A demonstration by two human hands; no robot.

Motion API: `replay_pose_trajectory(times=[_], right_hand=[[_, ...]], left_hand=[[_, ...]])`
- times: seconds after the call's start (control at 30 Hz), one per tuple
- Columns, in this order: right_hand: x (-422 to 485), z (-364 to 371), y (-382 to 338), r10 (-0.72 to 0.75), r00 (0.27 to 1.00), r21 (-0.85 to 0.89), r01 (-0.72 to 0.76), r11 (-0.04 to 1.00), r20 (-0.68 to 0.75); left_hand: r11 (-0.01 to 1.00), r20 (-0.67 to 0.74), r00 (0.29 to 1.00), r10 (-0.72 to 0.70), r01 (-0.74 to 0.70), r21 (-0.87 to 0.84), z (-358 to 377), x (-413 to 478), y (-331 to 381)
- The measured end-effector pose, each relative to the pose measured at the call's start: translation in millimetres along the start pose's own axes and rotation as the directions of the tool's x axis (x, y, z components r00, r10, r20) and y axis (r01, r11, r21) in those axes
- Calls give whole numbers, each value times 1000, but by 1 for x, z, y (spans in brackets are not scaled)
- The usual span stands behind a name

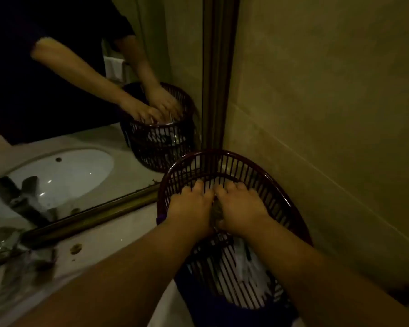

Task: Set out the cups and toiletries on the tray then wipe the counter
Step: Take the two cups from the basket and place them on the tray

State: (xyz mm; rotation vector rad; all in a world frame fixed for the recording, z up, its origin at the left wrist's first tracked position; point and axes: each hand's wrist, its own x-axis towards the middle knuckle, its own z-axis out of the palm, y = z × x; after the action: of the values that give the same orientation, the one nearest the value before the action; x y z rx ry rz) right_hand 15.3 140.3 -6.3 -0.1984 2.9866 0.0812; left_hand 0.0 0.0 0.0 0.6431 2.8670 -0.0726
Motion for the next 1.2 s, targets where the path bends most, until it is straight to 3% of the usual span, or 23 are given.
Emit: replay_pose_trajectory(times=[0.17,0.3,0.37,0.47,0.63,0.77,0.9,1.2], right_hand=[[41,33,10,-29,981,33,24,999,192],[63,58,16,-90,946,81,68,994,313],[71,67,17,-97,935,76,76,994,340],[79,75,17,-105,943,70,87,994,315],[82,68,19,-90,957,71,73,995,277],[70,38,22,-63,970,98,41,994,236],[43,-11,32,-17,990,172,-8,985,141],[-15,-127,-9,-33,991,136,51,989,-129]], left_hand=[[984,299,939,-171,149,96,26,53,6],[982,557,812,-173,101,158,52,86,6],[978,616,766,-181,77,192,60,96,3],[972,618,750,-235,199,128,59,106,3],[976,562,805,-191,218,20,38,100,5],[984,358,920,-163,179,-14,6,75,3],[994,146,984,-103,108,-33,-32,46,-6],[991,-130,988,-82,68,-112,-129,-37,-45]])
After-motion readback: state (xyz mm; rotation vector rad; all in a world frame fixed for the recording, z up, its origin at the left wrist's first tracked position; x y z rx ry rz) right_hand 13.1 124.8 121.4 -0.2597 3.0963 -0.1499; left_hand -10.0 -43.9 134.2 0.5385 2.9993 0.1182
